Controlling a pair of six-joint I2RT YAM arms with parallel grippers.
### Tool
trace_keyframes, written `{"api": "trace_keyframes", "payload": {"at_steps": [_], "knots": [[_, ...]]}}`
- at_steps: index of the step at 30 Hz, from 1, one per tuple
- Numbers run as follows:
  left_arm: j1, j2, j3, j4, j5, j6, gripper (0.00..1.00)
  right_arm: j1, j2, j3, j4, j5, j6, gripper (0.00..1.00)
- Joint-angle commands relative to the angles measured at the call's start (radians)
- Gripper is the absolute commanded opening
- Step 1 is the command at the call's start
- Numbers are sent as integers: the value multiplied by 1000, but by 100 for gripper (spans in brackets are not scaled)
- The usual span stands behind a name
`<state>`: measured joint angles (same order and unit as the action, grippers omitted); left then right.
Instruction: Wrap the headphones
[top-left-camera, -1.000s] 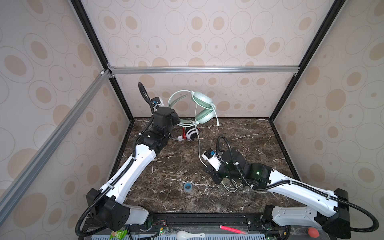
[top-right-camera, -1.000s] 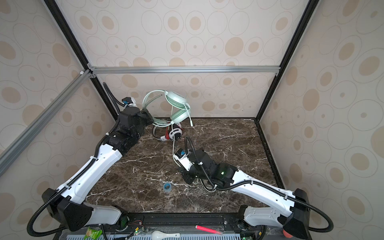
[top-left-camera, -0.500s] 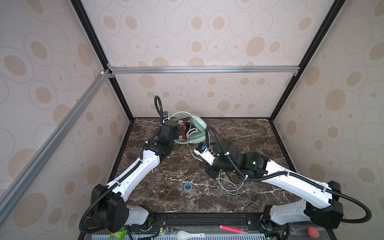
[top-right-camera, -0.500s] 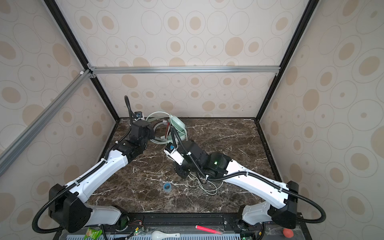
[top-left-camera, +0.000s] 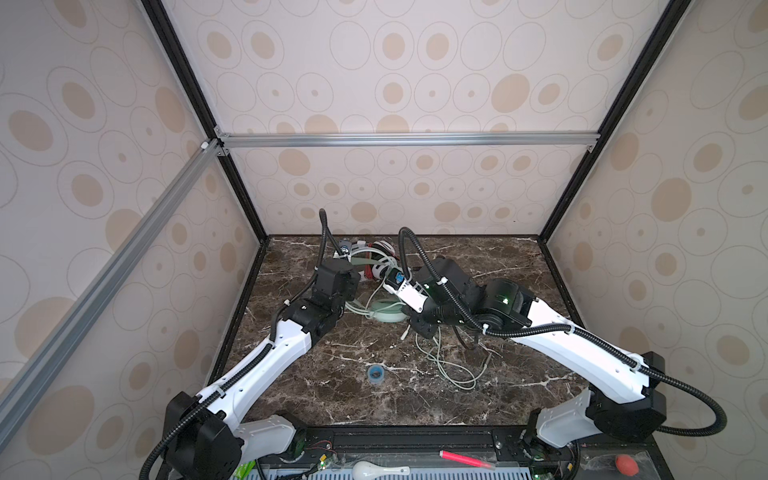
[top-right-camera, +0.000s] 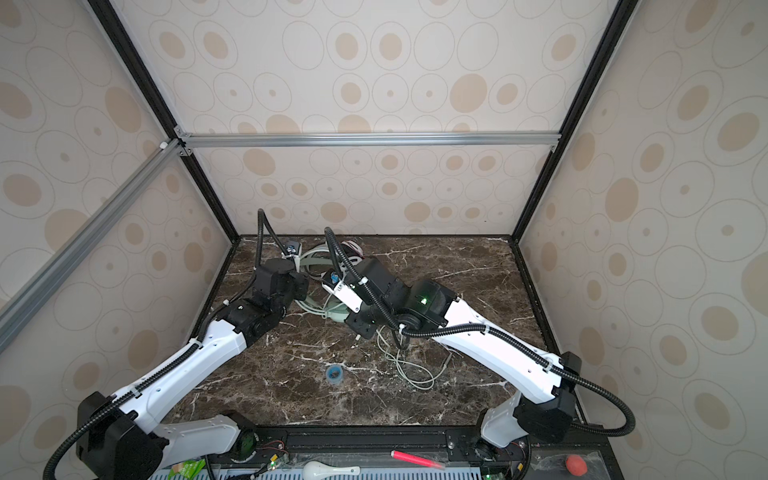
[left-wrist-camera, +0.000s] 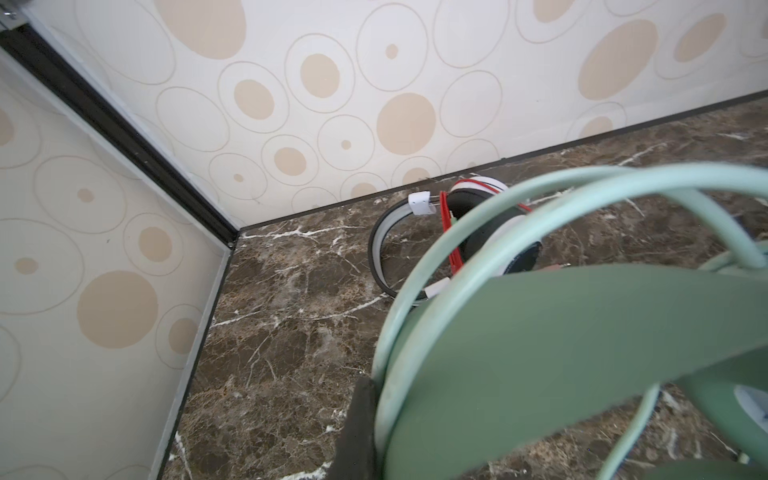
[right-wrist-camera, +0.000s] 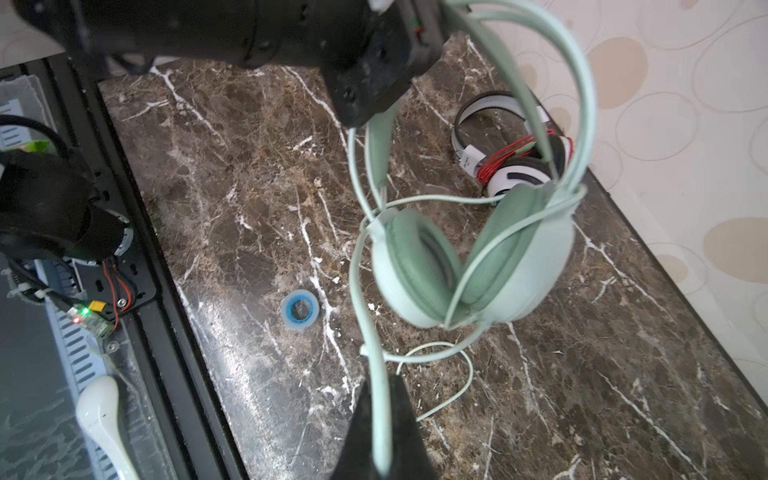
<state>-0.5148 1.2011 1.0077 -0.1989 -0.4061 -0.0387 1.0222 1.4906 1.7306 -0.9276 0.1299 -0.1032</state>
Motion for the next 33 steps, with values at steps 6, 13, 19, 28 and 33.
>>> {"api": "trace_keyframes", "payload": {"at_steps": [6, 13, 19, 28, 33], "knots": [[-20, -80, -18, -25, 176, 69, 0, -84, 58, 155, -95, 47, -7, 0], [-20, -118, -32, -57, 237, 56, 0, -205, 65, 186, -118, 41, 46, 0], [-22, -143, -28, -77, 324, 21, 0, -322, 73, 173, -86, -70, 77, 0], [-22, -144, 23, -129, 485, -19, 0, -375, 95, 176, -38, -165, 82, 0], [-22, -147, 32, -137, 499, -26, 0, -389, 95, 179, 2, -176, 85, 0]]}}
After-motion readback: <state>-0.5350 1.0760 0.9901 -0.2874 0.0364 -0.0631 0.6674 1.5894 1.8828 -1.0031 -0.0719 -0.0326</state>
